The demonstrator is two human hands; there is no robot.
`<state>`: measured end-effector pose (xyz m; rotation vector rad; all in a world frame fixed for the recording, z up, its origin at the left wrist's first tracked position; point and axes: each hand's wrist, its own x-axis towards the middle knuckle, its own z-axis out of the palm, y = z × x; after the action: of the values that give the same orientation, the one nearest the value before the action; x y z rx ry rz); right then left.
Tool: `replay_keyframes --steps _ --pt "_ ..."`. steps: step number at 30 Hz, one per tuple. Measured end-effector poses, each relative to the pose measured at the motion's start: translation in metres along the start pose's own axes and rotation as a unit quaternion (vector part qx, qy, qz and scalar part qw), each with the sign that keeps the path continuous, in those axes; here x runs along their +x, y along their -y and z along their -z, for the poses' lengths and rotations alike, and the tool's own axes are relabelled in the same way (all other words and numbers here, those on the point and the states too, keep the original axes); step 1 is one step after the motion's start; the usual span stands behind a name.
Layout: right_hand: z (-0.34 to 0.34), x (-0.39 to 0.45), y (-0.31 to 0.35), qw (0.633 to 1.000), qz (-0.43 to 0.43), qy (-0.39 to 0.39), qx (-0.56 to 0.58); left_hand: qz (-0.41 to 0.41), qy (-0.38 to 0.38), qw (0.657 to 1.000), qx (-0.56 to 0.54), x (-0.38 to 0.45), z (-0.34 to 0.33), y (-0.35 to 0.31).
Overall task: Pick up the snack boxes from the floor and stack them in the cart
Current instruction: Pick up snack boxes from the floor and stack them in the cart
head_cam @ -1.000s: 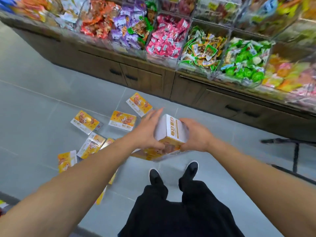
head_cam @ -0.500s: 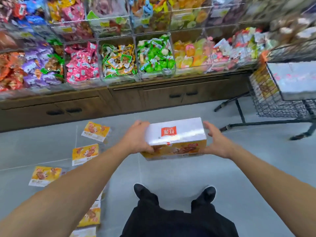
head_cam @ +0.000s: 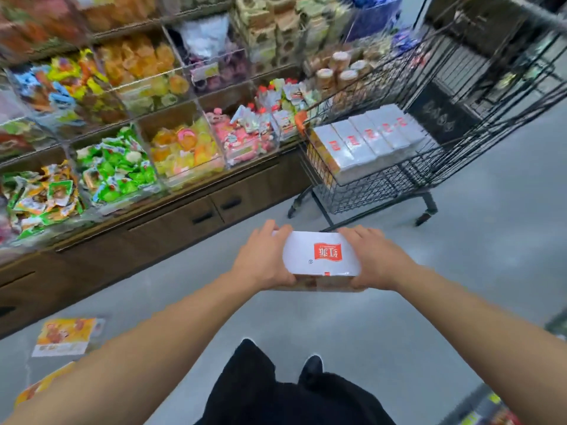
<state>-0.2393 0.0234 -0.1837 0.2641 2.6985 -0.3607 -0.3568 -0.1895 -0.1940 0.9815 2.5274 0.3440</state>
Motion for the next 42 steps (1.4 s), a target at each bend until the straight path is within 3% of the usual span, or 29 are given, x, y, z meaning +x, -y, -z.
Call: replay_keyframes --steps 9,18,27,34,42 --pt "0.121 0.089 -0.141 0.996 -0.048 -0.057 -0.042 -0.046 -0.041 0.997 -0.04 0.194 0.049 -0.076" --pt "0.222 0.203 -0.237 0.995 -0.066 -0.059 -0.038 -0.061 -0.022 0.997 -0.052 0.372 0.105 -0.11" --pt "0.234 0.279 -0.371 0.999 -0.022 0.007 -0.04 -0.028 0.046 0.997 -0.049 0.48 0.072 -0.17" --pt "0.212 0.338 -0.502 0.993 0.082 0.081 -0.025 0.111 0.092 0.98 -0.139 0.531 0.002 -0.253" --pt "0.158 0.37 -0.582 0.977 0.135 0.162 -0.005 0.189 0.138 0.957 -0.169 0.572 -0.061 -0.298"
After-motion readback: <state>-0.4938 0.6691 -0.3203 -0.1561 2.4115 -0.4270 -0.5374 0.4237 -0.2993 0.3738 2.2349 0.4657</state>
